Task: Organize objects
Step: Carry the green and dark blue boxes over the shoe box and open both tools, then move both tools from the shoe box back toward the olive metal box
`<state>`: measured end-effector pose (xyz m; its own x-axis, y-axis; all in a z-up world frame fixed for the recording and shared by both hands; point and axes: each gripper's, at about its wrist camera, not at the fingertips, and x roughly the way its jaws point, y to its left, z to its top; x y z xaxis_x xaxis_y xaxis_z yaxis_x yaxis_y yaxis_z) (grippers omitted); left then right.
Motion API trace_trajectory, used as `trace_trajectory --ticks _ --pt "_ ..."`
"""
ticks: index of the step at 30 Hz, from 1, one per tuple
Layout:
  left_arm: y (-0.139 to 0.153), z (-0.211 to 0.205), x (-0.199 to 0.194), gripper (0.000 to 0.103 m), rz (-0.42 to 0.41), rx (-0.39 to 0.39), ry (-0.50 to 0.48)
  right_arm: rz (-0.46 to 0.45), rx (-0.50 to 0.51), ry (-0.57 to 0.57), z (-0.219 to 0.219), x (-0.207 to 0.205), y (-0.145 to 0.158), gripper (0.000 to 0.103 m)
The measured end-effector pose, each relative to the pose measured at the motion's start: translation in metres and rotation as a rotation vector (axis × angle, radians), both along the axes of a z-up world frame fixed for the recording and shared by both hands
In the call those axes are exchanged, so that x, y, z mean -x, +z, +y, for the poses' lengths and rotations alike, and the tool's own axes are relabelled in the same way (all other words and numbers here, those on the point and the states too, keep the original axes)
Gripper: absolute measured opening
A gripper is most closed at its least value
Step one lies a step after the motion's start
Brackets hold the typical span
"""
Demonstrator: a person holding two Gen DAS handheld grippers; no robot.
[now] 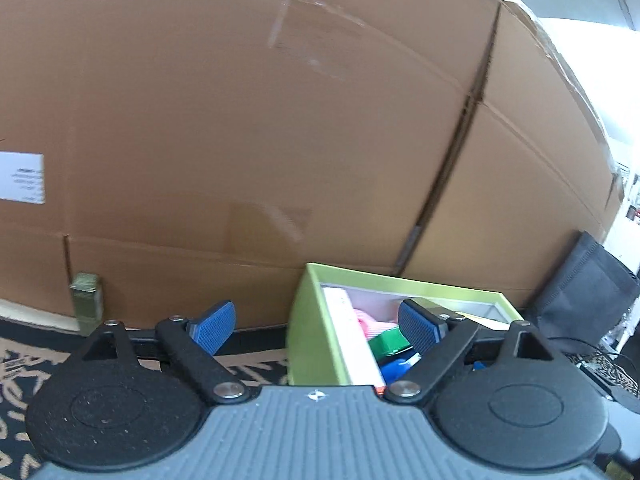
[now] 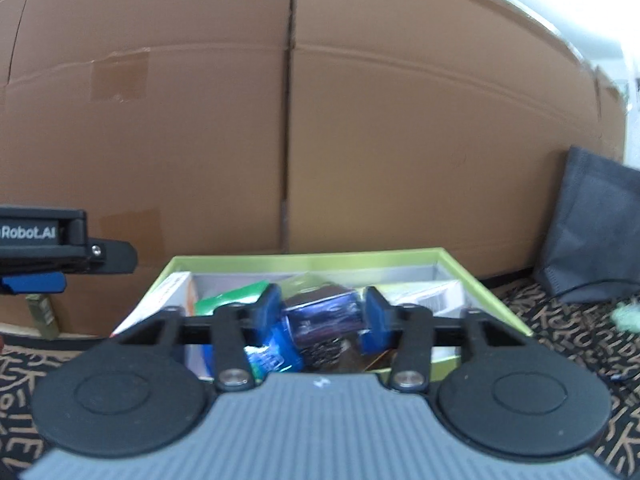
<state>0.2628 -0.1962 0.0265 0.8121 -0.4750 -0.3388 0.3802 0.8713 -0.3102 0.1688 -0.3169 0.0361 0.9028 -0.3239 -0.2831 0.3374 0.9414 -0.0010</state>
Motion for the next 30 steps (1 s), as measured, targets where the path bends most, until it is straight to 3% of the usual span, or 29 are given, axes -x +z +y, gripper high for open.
trace_trajectory --ticks 8,10,12,15,18,22,30 --pt "-0.02 0.017 -0.002 0.095 0.04 -0.011 0.032 0.043 0.001 -0.022 -0.005 -0.005 -0.011 0.047" --pt "-0.025 0.025 -0.003 0.095 0.04 -0.01 0.045 0.018 0.003 -0.021 -0.002 0.0 -0.007 0.055" --pt "-0.029 0.033 -0.004 0.096 0.034 -0.014 0.059 -0.047 0.015 -0.026 0.004 0.008 -0.002 0.08" --pt "-0.034 0.043 -0.007 0.096 0.033 -0.041 0.085 -0.137 0.051 -0.003 0.019 0.017 0.004 0.09" --pt "-0.037 0.051 -0.014 0.096 0.033 -0.082 0.094 -0.196 0.068 0.092 0.038 0.022 0.005 0.097" --pt "-0.04 0.073 -0.017 0.096 0.001 -0.15 0.144 -0.201 0.101 0.242 0.065 0.02 0.0 0.097" --pt "-0.055 0.128 -0.036 0.096 0.057 -0.155 0.275 -0.125 0.185 0.443 0.119 0.011 -0.016 0.097"
